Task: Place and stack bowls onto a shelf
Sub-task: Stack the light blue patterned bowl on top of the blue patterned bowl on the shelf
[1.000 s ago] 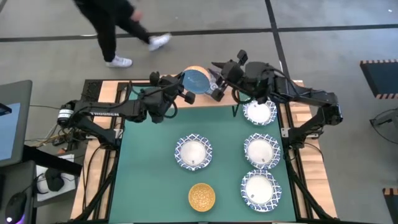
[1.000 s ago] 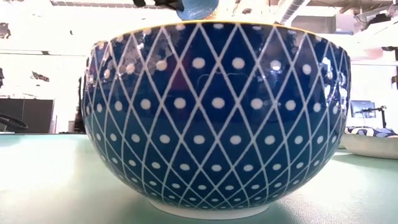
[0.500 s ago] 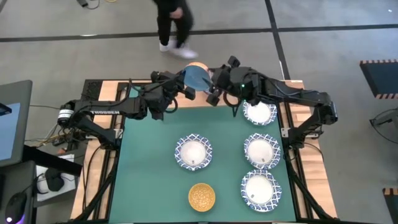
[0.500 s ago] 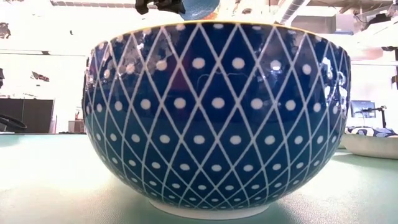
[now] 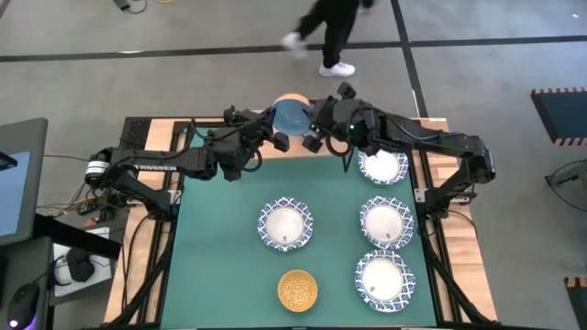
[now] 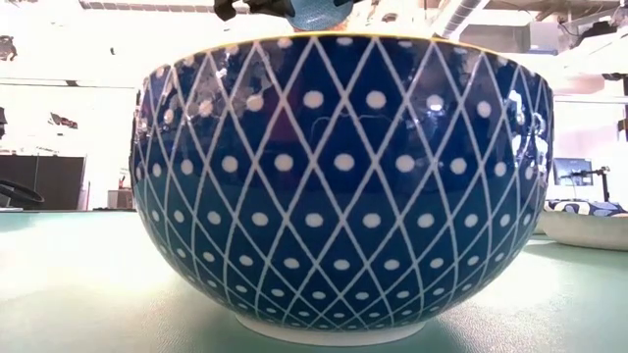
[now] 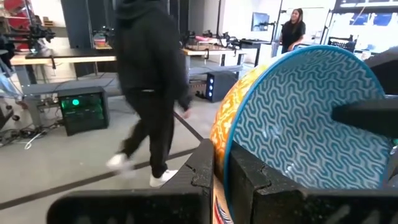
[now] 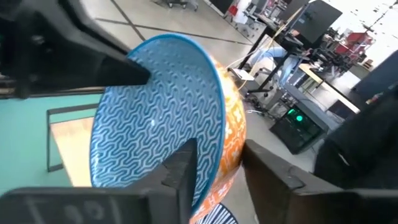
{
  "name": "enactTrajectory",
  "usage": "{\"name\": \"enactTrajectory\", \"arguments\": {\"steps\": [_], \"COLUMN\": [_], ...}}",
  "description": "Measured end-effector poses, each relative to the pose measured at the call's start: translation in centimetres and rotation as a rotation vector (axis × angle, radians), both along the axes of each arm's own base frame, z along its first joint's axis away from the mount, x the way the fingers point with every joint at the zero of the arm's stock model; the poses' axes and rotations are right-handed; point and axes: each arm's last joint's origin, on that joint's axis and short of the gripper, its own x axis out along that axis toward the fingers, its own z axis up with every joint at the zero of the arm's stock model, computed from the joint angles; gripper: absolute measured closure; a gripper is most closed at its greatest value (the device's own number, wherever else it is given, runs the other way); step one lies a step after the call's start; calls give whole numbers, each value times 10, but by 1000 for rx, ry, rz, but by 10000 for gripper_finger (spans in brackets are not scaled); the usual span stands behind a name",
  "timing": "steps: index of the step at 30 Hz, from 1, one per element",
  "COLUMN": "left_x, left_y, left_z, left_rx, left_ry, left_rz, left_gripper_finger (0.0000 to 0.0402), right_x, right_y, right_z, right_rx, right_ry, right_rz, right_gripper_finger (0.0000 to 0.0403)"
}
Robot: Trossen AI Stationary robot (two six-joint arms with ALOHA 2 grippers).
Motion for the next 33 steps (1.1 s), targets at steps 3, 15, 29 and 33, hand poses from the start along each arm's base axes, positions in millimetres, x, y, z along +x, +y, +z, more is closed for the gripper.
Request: {"name": "enactTrajectory", "arguments": {"steps": [3, 15, 29, 33], "left_x": [0, 3, 6, 5], "left_y": [-1, -13, -22, -22], "left_z": [0, 2, 3, 3], "left_rx": [-3, 7, 27, 30], "left_ry": [-10, -24, -6, 6], "left_rz": [-2, -157, -268, -262], "left_gripper_finger": [393, 345, 334, 333], "right_x": [0, -5, -17, -30], "right_y": [-1, -7, -48, -73], "right_z": [0, -5, -15, -19], "right_rx": [-1, -7, 237, 398], "right_ry": [0, 79, -23, -74], "right_rz": [-6, -28, -118, -187], "right_gripper_finger": [290, 308, 365, 365]}}
